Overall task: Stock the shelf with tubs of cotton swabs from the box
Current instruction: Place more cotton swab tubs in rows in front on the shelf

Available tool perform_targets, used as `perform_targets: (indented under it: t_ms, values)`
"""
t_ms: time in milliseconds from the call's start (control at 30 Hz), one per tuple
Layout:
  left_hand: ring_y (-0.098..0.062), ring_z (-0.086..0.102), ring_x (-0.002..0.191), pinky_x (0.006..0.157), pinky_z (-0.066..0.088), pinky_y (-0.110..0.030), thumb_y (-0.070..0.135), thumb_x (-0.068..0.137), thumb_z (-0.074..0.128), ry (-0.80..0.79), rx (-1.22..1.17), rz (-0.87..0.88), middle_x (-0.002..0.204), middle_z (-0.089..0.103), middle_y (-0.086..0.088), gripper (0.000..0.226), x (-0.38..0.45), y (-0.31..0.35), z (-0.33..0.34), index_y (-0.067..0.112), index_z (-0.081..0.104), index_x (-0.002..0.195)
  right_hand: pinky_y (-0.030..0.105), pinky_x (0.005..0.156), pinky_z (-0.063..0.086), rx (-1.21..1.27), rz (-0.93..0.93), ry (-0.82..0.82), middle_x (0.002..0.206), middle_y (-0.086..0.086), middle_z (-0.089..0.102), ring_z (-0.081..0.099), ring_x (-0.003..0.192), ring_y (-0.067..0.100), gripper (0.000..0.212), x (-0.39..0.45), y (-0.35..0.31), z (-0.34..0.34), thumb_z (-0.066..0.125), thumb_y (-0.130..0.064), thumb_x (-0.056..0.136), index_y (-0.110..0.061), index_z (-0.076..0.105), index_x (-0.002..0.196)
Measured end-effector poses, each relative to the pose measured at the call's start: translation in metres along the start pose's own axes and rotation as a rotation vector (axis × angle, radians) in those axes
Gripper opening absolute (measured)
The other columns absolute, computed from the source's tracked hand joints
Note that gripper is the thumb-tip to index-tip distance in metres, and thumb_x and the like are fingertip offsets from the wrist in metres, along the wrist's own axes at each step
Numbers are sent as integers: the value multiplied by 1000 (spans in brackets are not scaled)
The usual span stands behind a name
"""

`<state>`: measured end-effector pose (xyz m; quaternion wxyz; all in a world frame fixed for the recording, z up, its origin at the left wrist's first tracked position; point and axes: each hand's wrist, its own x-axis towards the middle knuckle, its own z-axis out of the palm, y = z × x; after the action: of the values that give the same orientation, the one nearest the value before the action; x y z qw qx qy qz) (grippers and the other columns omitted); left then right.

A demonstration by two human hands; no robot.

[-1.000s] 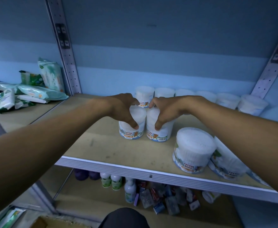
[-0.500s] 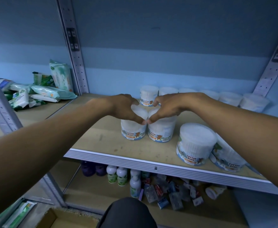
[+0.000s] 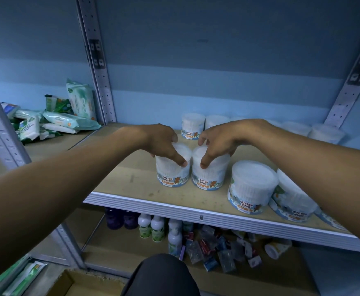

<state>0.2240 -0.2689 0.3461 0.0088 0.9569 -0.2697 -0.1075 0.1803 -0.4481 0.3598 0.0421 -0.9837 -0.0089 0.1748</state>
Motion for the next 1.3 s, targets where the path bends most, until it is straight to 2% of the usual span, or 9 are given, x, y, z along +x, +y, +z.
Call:
perform_targets:
  t_ms: [167, 333, 500, 700, 867, 1067, 1300]
  values:
    - [-24, 59, 118, 101, 49, -39, 76, 70, 65, 0, 17, 15, 137, 54, 2, 87, -10, -3, 2, 19, 54, 135, 39, 89, 59, -16, -44, -1, 133, 0, 53, 57, 113, 23, 70, -9, -5, 2, 81, -44, 77, -12, 56, 134]
    - [-25, 62, 114, 100, 50, -42, 79, 67, 63, -10, 41, 26, 132, 57, 1, 87, -19, -4, 2, 19, 58, 129, 37, 93, 55, -81, -76, 4, 131, -3, 56, 58, 112, 21, 72, -16, -7, 5, 81, -49, 74, -16, 56, 132]
    - [-25, 65, 110, 99, 50, -43, 90, 49, 56, -16, 47, 38, 126, 63, 1, 103, -26, -4, 4, 20, 61, 124, 40, 98, 52, -159, -95, -8, 129, -2, 60, 60, 115, 22, 70, -24, -10, 5, 80, -54, 71, -21, 59, 129]
    - [-25, 65, 109, 99, 49, -44, 93, 44, 52, -6, 53, 43, 122, 66, 0, 108, -31, -4, 7, 20, 62, 123, 41, 98, 52, -198, -112, -13, 127, -5, 61, 61, 112, 21, 71, -30, -13, 7, 80, -58, 68, -25, 59, 127]
    - [-25, 65, 109, 98, 50, -43, 92, 47, 52, -12, 63, 42, 122, 66, 0, 105, -35, 0, 5, 20, 61, 123, 41, 97, 53, -205, -112, -27, 125, -6, 61, 61, 110, 20, 70, -34, -14, 7, 80, -59, 68, -25, 59, 126]
    - [-23, 57, 117, 101, 47, -43, 81, 68, 60, -5, 80, 47, 130, 60, 1, 87, -32, 2, 5, 20, 58, 130, 39, 97, 51, -197, -99, -10, 126, -12, 56, 59, 109, 18, 77, -34, -11, 8, 80, -62, 65, -34, 51, 131]
    - [-23, 53, 122, 104, 43, -40, 77, 73, 60, 6, 90, 48, 136, 57, 0, 84, -33, 4, 7, 19, 56, 133, 40, 98, 51, -208, -104, -14, 127, -10, 57, 59, 110, 18, 74, -34, -12, 9, 80, -60, 68, -33, 52, 131]
